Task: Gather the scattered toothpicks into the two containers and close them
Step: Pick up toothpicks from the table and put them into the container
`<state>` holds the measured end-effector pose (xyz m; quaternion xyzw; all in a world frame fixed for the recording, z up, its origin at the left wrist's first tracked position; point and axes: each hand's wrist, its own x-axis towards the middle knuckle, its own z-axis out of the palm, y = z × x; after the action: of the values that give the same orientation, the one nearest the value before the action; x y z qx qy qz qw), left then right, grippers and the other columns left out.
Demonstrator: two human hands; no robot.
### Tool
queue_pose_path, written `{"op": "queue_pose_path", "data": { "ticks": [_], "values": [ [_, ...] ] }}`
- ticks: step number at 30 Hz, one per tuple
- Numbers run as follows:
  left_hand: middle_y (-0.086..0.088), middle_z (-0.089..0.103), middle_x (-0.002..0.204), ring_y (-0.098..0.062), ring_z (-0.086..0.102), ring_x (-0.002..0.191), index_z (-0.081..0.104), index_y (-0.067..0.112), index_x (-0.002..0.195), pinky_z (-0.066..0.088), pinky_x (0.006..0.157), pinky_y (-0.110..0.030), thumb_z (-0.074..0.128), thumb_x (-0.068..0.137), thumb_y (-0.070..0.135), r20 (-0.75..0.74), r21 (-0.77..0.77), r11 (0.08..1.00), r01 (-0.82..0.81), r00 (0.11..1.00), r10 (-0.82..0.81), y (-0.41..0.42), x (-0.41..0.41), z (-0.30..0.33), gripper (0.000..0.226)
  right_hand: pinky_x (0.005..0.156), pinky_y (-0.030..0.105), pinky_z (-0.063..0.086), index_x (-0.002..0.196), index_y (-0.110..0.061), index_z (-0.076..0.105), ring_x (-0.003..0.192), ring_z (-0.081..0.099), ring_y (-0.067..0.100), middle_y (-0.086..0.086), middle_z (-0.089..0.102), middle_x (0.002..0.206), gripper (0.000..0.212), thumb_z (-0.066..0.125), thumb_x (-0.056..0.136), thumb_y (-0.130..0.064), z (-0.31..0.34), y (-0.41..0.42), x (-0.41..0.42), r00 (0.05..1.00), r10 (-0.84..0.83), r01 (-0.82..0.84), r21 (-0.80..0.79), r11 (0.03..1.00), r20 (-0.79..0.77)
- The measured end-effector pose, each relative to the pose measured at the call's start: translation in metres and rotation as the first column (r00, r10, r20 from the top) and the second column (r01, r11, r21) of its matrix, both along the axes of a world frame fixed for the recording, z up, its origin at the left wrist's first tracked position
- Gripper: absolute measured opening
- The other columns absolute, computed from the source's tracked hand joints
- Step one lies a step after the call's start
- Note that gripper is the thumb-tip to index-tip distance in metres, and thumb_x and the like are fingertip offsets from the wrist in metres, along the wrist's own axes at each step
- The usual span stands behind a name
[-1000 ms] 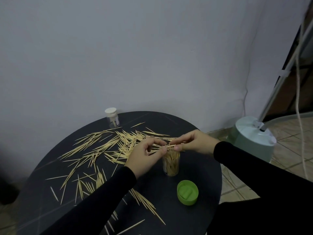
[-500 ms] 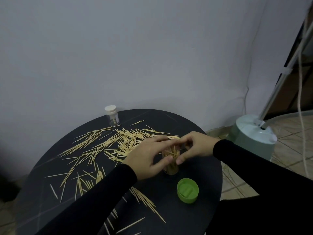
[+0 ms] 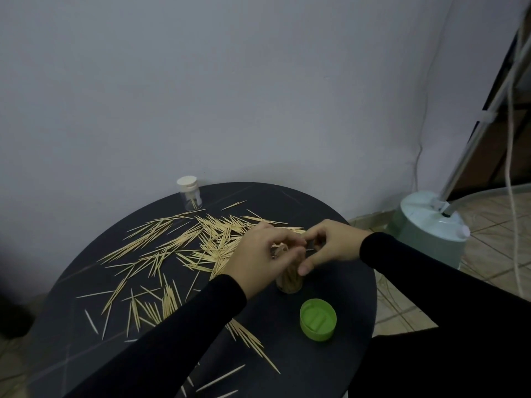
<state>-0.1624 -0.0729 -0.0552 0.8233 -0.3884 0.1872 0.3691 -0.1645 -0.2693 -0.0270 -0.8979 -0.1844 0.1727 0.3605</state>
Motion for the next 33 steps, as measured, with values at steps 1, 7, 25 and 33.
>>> {"op": "queue_pose_path", "data": {
  "ticks": [1, 7, 25, 33],
  "values": [
    [0.02, 0.065, 0.083, -0.003, 0.051, 0.087, 0.071, 0.029, 0.095, 0.043, 0.076, -0.023, 0.071, 0.082, 0.031, -0.003, -0.003, 0.999, -0.032, 0.999, 0.032, -0.001, 0.001, 0.002, 0.013, 0.068, 0.012, 0.038, 0.088, -0.044, 0.066, 0.073, 0.056, -0.012, -0.03, 0.064, 0.074, 0.028, 0.082, 0.072, -0.028, 0.0, 0.0, 0.0, 1.0, -0.01, 0.01, 0.006, 1.0, -0.006],
    [0.016, 0.062, 0.1, -0.009, 0.046, 0.097, 0.074, 0.034, 0.095, 0.041, 0.081, -0.027, 0.048, 0.082, 0.061, 0.086, 0.254, 0.967, -0.022, 0.996, 0.0, 0.015, 0.018, 0.004, 0.04, 0.072, 0.01, 0.04, 0.109, -0.043, 0.067, 0.084, 0.058, -0.011, -0.015, 0.07, 0.094, 0.044, 0.083, 0.069, -0.035, -0.004, -0.001, 0.002, 0.999, -0.035, 0.035, 0.004, 0.999, -0.013],
    [0.017, 0.066, 0.08, -0.004, 0.055, 0.082, 0.071, 0.03, 0.096, 0.046, 0.076, -0.026, 0.072, 0.079, 0.042, -0.046, 0.233, 0.972, -0.018, 0.999, 0.03, -0.005, 0.01, 0.014, 0.021, 0.059, 0.011, 0.033, 0.091, -0.032, 0.065, 0.061, 0.05, -0.012, -0.029, 0.057, 0.06, 0.028, 0.084, 0.07, -0.028, -0.001, -0.002, 0.006, 1.0, 0.016, -0.017, -0.194, 0.981, -0.008],
    [0.009, 0.059, 0.113, -0.006, 0.05, 0.109, 0.06, 0.029, 0.118, 0.044, 0.095, -0.028, 0.057, 0.092, 0.034, -0.108, 0.245, 0.945, -0.218, 0.962, 0.249, 0.009, 0.045, 0.002, 0.026, 0.093, 0.034, 0.046, 0.119, -0.032, 0.061, 0.102, 0.054, 0.012, -0.009, 0.057, 0.109, 0.043, 0.072, 0.08, -0.047, -0.02, 0.002, 0.031, 0.968, -0.103, 0.204, -0.481, 0.853, 0.229]
  ]
}}
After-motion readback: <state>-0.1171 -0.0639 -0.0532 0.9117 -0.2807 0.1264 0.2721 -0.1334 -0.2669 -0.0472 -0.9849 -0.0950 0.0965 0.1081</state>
